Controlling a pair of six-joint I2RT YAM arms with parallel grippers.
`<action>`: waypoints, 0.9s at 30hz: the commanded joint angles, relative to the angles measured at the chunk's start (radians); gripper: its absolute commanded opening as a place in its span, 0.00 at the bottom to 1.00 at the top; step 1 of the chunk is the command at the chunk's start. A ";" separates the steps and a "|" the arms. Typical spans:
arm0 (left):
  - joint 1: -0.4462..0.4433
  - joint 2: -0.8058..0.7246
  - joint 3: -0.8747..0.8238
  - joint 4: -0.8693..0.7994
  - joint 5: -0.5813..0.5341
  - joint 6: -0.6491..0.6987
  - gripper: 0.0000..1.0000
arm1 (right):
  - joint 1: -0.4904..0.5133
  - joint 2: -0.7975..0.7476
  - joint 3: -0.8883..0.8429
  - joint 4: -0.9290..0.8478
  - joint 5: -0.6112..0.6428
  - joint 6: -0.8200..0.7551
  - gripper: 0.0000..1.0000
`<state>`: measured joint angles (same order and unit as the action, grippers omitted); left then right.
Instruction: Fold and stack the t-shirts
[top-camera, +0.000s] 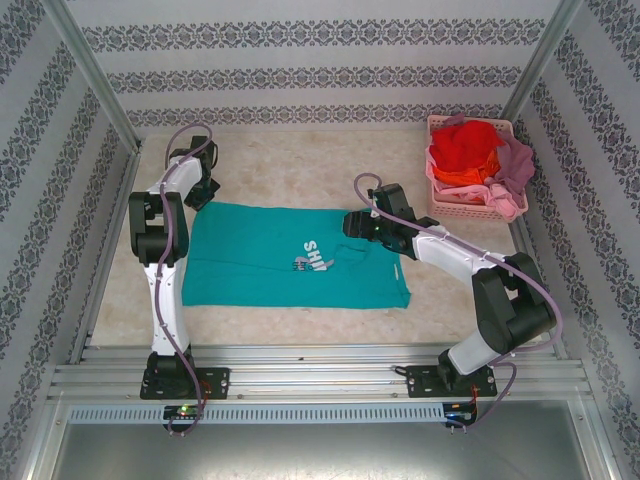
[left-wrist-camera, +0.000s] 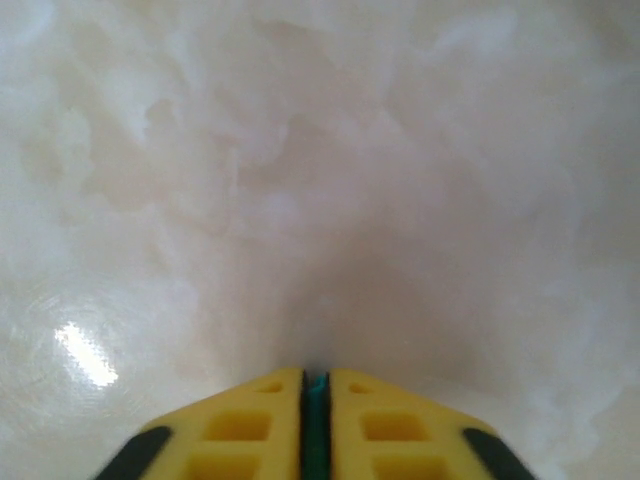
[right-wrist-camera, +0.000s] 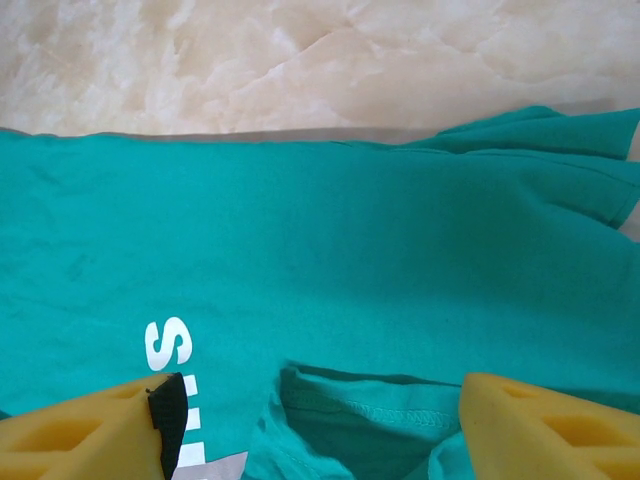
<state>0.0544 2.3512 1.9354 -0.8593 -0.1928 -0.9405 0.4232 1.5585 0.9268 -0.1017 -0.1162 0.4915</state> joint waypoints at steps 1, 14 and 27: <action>0.012 -0.025 -0.051 -0.018 0.011 0.017 0.05 | -0.006 0.007 0.019 -0.013 0.037 0.005 0.73; 0.013 -0.162 -0.193 0.066 0.003 0.060 0.00 | -0.136 0.251 0.282 -0.129 0.221 -0.031 0.63; 0.012 -0.186 -0.242 0.088 0.009 0.077 0.00 | -0.164 0.518 0.506 -0.227 0.143 -0.008 0.46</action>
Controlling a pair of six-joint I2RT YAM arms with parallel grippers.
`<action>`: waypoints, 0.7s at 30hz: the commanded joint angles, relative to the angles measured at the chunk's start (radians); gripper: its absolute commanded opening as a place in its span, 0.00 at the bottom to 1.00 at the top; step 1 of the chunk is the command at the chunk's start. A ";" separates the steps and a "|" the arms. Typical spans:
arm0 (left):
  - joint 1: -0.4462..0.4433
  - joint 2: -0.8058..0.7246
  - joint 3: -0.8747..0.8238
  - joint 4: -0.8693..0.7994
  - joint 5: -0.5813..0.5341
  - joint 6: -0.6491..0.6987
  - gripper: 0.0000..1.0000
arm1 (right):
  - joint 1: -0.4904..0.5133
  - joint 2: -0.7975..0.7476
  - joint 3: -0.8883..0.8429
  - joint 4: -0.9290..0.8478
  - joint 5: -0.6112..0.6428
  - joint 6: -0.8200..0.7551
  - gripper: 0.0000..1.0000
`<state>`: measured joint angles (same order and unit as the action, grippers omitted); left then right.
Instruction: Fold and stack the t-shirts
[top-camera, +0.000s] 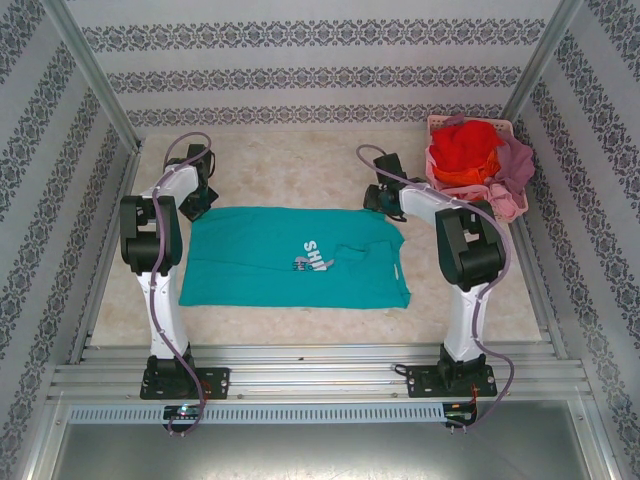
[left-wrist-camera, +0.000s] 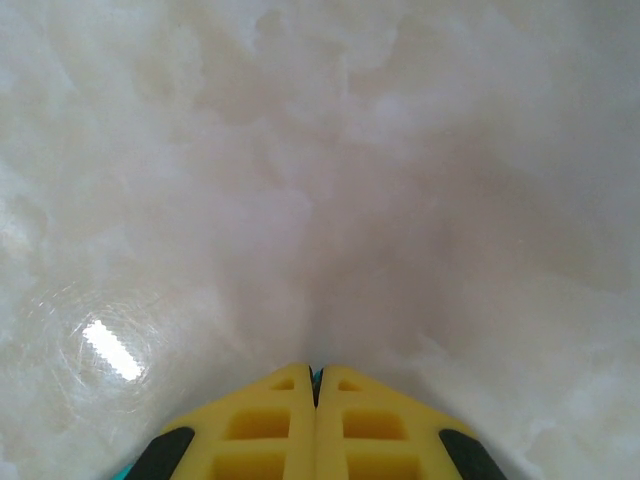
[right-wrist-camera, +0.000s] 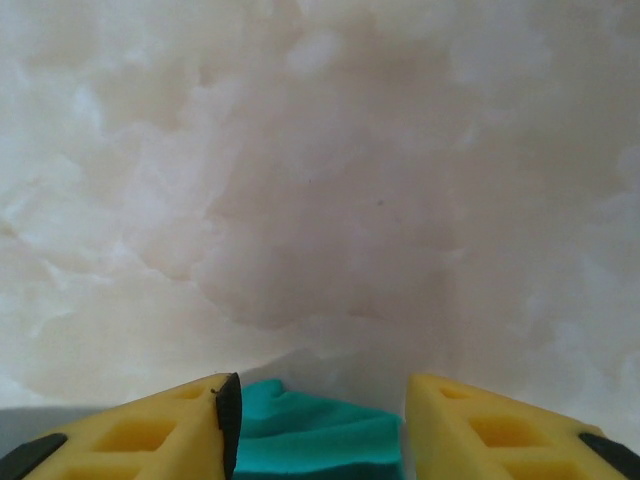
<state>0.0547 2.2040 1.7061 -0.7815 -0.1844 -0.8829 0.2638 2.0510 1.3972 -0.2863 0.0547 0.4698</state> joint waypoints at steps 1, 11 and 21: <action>0.013 -0.038 -0.015 0.014 0.003 0.021 0.00 | -0.006 0.038 0.042 -0.043 -0.033 0.013 0.45; 0.013 -0.037 -0.026 0.031 0.020 0.022 0.00 | -0.012 0.087 0.084 -0.062 -0.054 0.018 0.15; 0.013 -0.073 -0.037 0.040 0.031 0.022 0.00 | -0.015 -0.042 0.032 -0.025 -0.039 -0.002 0.00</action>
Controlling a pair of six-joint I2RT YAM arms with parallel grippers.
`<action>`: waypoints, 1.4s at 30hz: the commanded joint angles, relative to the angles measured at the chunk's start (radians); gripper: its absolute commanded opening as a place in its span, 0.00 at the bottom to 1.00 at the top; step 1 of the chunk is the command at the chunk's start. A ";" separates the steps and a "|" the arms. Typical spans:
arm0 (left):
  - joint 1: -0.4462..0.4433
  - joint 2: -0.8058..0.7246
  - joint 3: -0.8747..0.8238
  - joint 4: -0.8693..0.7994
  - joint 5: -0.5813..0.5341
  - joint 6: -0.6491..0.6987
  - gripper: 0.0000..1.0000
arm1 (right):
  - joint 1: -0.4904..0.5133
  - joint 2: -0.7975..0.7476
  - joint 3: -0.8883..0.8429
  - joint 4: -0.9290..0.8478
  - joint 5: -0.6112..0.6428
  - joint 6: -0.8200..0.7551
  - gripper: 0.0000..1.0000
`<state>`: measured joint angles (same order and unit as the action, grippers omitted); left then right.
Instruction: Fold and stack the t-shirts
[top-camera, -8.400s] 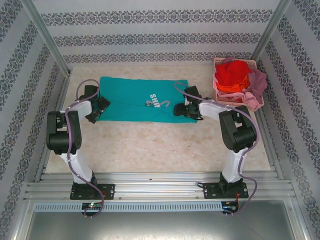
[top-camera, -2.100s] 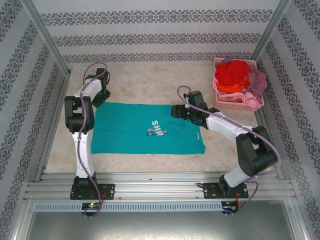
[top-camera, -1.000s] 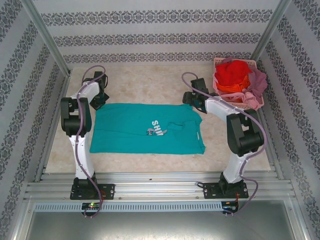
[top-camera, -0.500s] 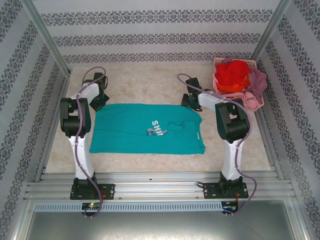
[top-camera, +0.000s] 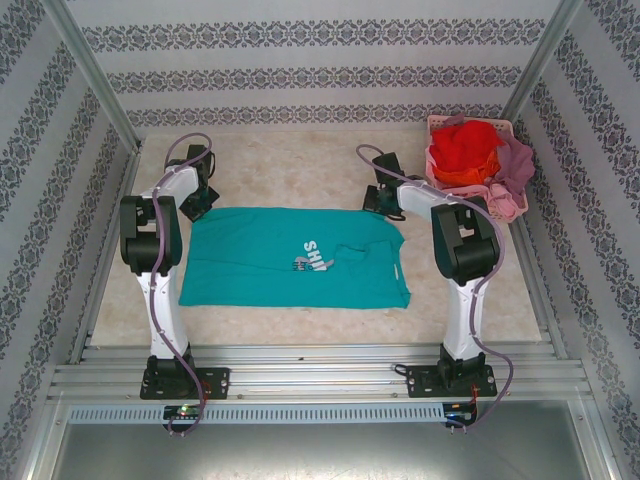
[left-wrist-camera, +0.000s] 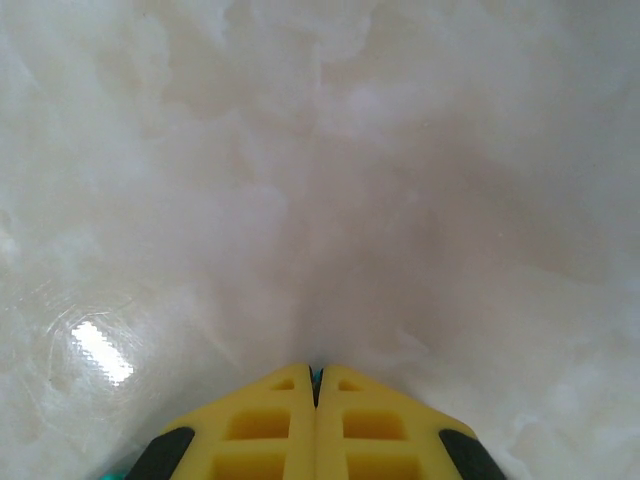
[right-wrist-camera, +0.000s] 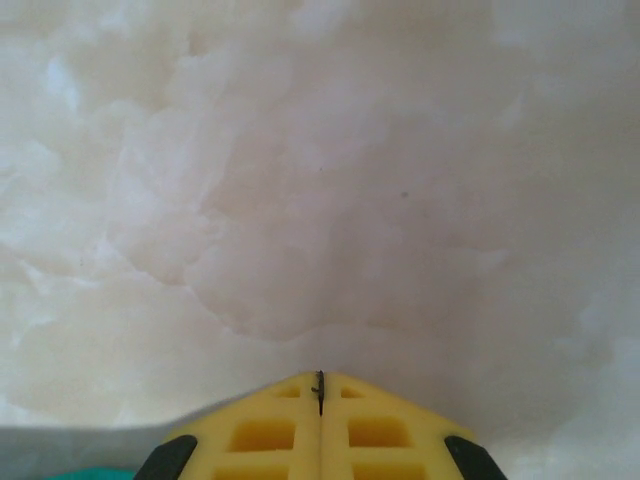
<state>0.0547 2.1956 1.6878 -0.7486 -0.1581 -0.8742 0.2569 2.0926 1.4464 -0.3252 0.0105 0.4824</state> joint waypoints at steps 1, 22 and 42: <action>0.013 -0.075 -0.024 0.012 0.007 0.013 0.00 | -0.008 -0.104 -0.026 0.020 0.005 -0.017 0.00; 0.013 -0.361 -0.292 0.103 0.069 0.018 0.00 | 0.004 -0.495 -0.331 0.062 -0.002 -0.026 0.00; 0.028 -0.546 -0.516 0.129 0.099 0.050 0.00 | 0.098 -0.892 -0.609 -0.056 0.047 0.046 0.00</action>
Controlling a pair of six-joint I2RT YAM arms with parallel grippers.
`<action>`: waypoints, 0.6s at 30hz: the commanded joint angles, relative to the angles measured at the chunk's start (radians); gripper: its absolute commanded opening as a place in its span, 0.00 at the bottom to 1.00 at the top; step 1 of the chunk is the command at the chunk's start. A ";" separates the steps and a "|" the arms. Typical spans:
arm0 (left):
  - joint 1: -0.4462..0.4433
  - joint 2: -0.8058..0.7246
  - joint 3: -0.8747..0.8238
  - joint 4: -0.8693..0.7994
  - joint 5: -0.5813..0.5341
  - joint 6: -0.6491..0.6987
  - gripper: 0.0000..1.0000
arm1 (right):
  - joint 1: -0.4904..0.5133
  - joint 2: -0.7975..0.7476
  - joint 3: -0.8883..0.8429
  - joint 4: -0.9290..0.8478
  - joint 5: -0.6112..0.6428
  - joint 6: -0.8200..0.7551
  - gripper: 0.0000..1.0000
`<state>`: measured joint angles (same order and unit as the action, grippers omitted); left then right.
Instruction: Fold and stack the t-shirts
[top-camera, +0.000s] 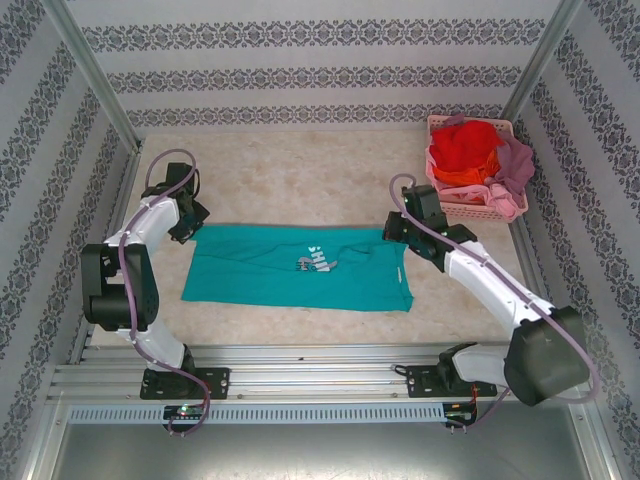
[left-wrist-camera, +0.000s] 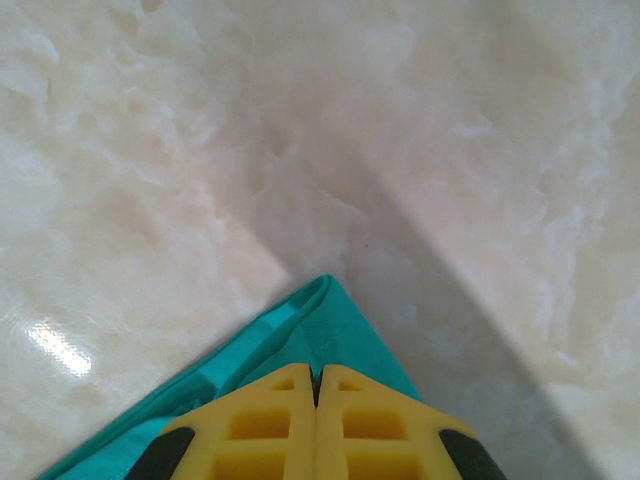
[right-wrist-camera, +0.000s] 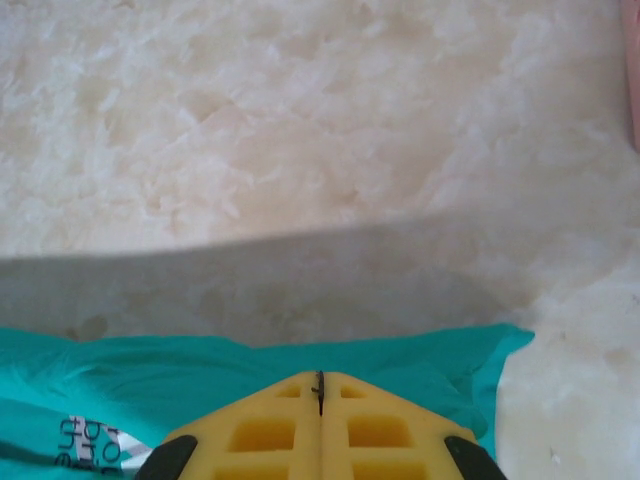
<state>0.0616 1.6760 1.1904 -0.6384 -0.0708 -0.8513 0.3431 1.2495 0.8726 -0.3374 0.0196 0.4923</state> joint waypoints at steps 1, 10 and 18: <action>0.024 -0.028 -0.024 0.019 0.016 0.028 0.00 | 0.017 -0.062 -0.050 -0.048 0.037 0.043 0.00; 0.030 -0.047 -0.053 0.026 0.054 0.063 0.00 | 0.084 -0.133 -0.096 -0.114 0.066 0.077 0.00; 0.030 -0.108 -0.104 0.013 0.051 0.085 0.00 | 0.109 -0.207 -0.140 -0.172 0.082 0.104 0.00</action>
<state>0.0807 1.6104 1.1015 -0.6243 -0.0242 -0.7940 0.4435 1.0718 0.7628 -0.4618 0.0677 0.5705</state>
